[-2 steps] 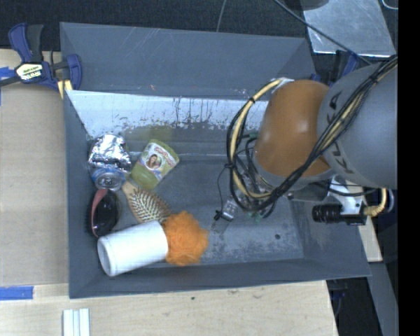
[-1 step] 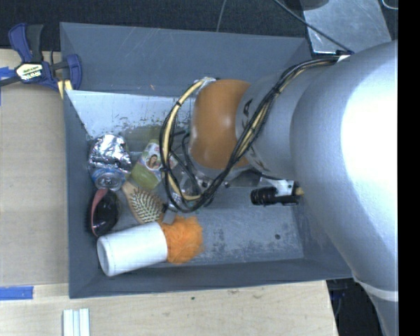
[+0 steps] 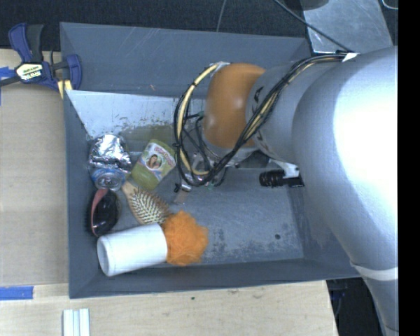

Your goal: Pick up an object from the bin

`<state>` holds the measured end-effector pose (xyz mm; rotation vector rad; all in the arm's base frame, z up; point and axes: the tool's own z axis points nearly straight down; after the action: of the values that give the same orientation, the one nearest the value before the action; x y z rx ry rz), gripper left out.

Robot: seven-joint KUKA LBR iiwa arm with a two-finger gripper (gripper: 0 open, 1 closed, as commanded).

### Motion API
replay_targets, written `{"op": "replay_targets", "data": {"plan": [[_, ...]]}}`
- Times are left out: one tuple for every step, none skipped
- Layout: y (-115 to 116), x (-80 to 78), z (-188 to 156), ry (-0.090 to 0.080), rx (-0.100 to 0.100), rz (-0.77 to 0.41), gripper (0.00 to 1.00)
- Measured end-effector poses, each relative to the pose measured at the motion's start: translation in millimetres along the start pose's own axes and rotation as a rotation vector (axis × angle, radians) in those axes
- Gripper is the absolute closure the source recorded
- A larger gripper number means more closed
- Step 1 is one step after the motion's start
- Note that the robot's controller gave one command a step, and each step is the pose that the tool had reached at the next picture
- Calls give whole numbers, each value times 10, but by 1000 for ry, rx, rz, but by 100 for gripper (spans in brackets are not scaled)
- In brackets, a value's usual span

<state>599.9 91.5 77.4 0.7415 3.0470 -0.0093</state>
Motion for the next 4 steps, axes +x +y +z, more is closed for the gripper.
{"op": "replay_targets", "data": {"plan": [[684, 416, -13, -7, 7, 39, 0], [117, 469, 69, -9, 9, 40, 0], [92, 480, -340, -15, 7, -157, 0], [576, 314, -258, -20, 6, -517, 0]]}}
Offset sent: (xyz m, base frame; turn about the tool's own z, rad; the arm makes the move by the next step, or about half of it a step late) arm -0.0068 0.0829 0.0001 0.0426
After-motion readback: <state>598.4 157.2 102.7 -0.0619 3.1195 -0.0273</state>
